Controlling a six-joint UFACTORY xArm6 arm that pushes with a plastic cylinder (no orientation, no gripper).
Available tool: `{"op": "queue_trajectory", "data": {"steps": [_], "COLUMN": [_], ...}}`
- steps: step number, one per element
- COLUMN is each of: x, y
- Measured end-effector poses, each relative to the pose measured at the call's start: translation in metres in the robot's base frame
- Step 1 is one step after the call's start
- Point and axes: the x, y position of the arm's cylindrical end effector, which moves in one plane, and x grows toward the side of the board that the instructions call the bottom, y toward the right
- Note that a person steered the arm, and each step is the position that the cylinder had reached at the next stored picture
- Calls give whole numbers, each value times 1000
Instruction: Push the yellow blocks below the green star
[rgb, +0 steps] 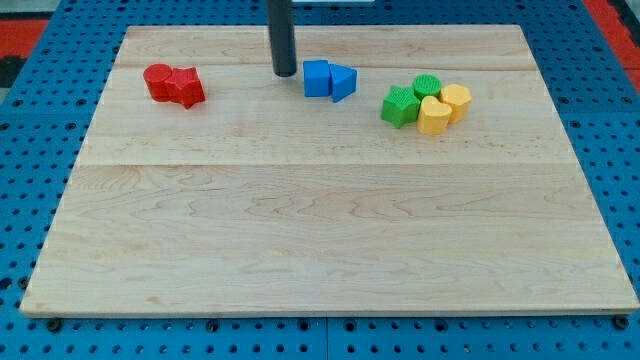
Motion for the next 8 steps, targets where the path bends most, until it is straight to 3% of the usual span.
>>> {"op": "queue_trajectory", "data": {"steps": [4,6,8], "x": [26,95,141], "y": [3,17,153]}}
